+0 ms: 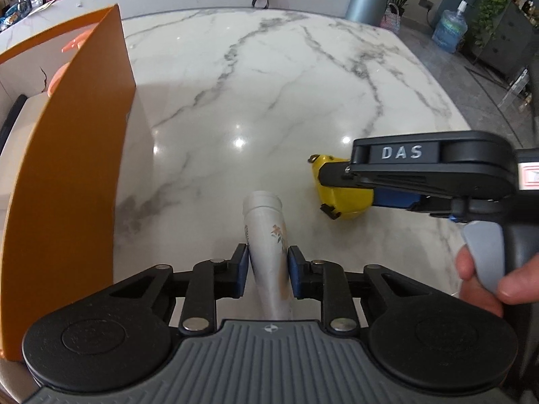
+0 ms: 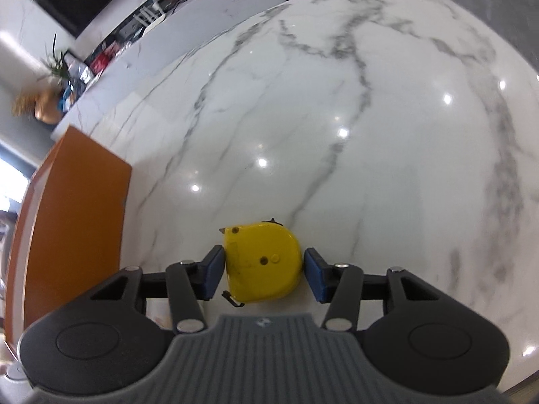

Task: Organize rigid objects
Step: 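Grasp the white tube with the left gripper while the right grasps the yellow tape measure, then carry the white tube with the left gripper while the right carries the tape measure to the box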

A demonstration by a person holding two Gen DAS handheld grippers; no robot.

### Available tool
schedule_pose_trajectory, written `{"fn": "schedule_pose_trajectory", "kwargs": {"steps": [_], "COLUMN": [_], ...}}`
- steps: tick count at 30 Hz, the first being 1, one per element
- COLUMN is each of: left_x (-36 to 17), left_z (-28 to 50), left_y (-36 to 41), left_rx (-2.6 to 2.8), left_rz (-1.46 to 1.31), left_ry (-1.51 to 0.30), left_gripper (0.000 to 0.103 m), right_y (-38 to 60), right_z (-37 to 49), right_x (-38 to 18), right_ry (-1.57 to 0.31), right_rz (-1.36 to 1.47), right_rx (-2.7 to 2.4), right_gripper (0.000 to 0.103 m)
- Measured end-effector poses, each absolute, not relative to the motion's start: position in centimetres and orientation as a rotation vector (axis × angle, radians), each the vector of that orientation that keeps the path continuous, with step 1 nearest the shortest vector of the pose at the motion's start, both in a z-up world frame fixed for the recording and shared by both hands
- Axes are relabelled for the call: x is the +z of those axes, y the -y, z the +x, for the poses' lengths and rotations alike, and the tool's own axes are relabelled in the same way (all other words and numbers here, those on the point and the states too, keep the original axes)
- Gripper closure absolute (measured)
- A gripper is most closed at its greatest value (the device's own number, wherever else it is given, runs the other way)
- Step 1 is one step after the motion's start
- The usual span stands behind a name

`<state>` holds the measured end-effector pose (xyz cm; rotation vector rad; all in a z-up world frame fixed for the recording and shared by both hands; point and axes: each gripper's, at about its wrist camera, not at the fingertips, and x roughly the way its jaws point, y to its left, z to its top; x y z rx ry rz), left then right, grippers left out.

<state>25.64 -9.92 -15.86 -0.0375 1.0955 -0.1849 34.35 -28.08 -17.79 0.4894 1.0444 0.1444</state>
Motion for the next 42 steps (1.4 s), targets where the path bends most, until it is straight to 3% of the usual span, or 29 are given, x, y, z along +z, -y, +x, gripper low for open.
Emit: {"fn": "schedule_pose_trajectory", "kwargs": {"steps": [14, 25, 33, 42], "left_x": [-8.7, -1.0, -4.2, -8.6], "left_z": [22.1, 19.4, 23.3, 25.4], "left_y": [6.9, -6.3, -15.6, -14.0], "left_rx": [-0.257, -0.143, 0.056, 0.089], "left_rz": [-0.158, -0.329, -0.378, -0.059], "left_ry": [-0.952, -0.786, -0.926, -1.053], "left_gripper": [0.078, 0.078, 0.078, 0.078], "right_y": [29.2, 25.1, 13.8, 5.2], "right_z": [31.8, 26.4, 26.8, 28.4], "right_x": [-14.4, -6.8, -2.3, -4.5], "right_ry": [-0.892, -0.707, -0.71, -0.795], "right_rz": [0.59, 0.504, 0.389, 0.233], "right_rx": [0.211, 0.352, 0.526, 0.573], "right_gripper": [0.05, 0.05, 0.05, 0.05]}}
